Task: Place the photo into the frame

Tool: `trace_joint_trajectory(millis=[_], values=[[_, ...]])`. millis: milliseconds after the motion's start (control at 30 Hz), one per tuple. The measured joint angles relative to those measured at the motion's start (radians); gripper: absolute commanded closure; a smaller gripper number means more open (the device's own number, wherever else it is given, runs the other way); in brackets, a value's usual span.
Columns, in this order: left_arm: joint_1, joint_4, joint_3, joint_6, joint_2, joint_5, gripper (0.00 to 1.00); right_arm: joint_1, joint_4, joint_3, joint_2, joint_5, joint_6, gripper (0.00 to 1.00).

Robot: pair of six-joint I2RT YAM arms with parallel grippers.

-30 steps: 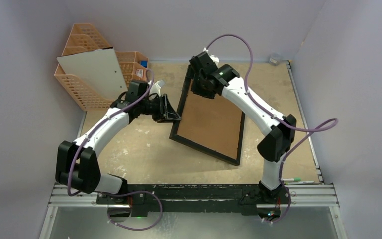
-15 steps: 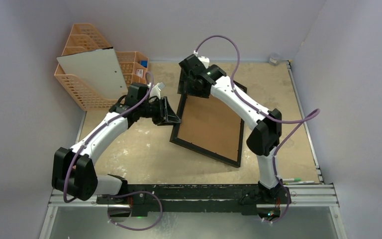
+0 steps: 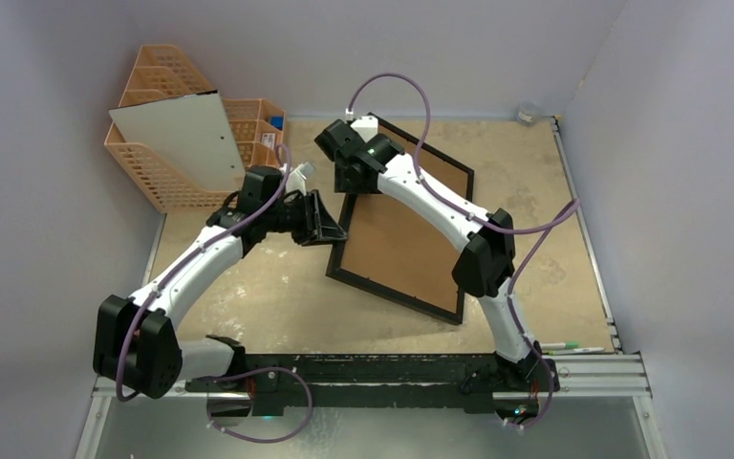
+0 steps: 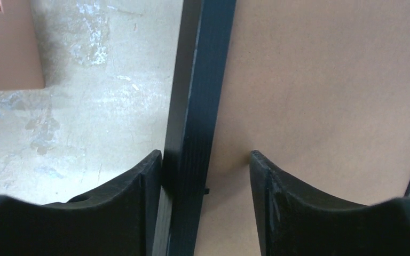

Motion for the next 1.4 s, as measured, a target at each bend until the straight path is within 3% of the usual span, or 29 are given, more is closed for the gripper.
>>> trace_joint_trajectory(millis=[67, 200, 533, 767, 1000, 1167, 1400], values=[[-0.001, 0.021, -0.006, -0.006, -0.006, 0.0, 1.0, 0.011, -0.011, 0.029, 0.01, 0.031, -0.01, 0.47], [-0.001, 0.051, -0.039, -0.016, -0.019, 0.004, 1.0, 0.022, -0.016, 0.034, 0.014, 0.045, -0.011, 0.34], [0.0, 0.117, -0.124, -0.034, -0.027, 0.002, 1.0, 0.041, -0.031, 0.034, 0.079, 0.117, -0.01, 0.36], [-0.001, 0.152, -0.146, -0.052, -0.038, 0.005, 1.0, 0.032, -0.013, 0.011, 0.06, 0.105, 0.003, 0.22], [0.0, 0.166, -0.146, -0.062, -0.04, 0.009, 1.0, -0.077, 0.225, -0.299, -0.28, -0.032, 0.04, 0.19], [0.0, 0.166, -0.145, -0.068, -0.04, 0.011, 1.0, -0.255, 0.343, -0.563, -0.576, -0.052, 0.11, 0.23], [0.0, 0.153, -0.103, -0.067, -0.035, 0.014, 1.0, -0.525, 0.372, -0.982, -0.673, -0.097, 0.156, 0.4]])
